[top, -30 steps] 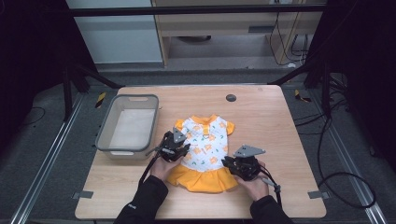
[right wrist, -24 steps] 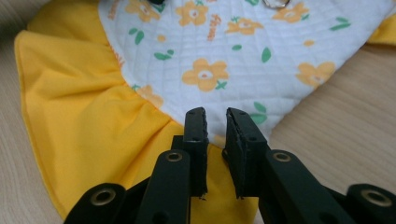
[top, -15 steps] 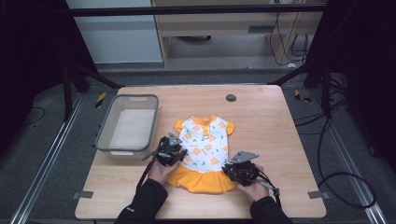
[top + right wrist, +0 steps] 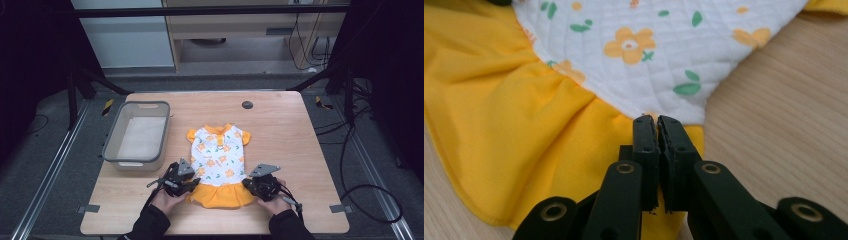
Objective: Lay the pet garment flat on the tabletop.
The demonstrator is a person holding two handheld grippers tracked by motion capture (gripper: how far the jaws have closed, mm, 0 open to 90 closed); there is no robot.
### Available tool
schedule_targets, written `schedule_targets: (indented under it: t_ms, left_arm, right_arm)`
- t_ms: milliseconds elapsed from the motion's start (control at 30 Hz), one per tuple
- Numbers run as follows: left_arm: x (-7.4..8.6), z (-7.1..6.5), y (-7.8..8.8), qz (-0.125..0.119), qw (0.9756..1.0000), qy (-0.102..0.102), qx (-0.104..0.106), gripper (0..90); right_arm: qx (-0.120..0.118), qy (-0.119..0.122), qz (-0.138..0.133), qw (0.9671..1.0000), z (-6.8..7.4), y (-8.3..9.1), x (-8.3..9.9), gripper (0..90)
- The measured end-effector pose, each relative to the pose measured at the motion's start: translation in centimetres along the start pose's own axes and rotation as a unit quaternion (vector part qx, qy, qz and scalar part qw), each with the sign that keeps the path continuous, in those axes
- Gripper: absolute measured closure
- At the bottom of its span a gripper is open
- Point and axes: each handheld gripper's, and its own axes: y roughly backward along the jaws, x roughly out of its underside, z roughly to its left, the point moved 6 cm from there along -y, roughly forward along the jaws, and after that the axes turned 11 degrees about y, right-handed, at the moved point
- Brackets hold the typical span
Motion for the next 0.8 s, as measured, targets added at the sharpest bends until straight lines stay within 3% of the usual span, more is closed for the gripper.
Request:
schedule_targets:
  t_ms: [133, 267, 433, 600, 800]
  left_arm:
    - [0.4, -0.8, 0.1, -0.006, 1.0, -0.006, 0.0, 64.8]
    - [0.4, -0.8, 1.1, -0.015, 0.9998, 0.003, 0.013, 60.6]
    - [0.4, 0.0, 3.6, -0.058, 0.998, 0.018, 0.017, 52.9]
    - [1.8, 1.6, 6.2, -0.084, 0.996, 0.03, 0.003, 44.1]
    - [4.4, 3.6, 8.5, -0.093, 0.9938, 0.059, -0.016, 35.6]
  right_arm:
    - [-0.004, -0.008, -0.001, 1.0, 0.1, 0.4, 0.4, 87.4]
    - [-0.008, -0.008, -0.002, 0.9999, 0.2, 0.8, 0.5, 86.5]
    - [-0.006, -0.02, -0.043, 0.9988, -0.3, 2.3, 0.0, 82.4]
    - [0.023, -0.041, -0.083, 0.9954, -1.7, 4.0, 0.2, 70.9]
    - [0.078, -0.076, -0.108, 0.9882, -4.1, 5.9, 1.9, 46.8]
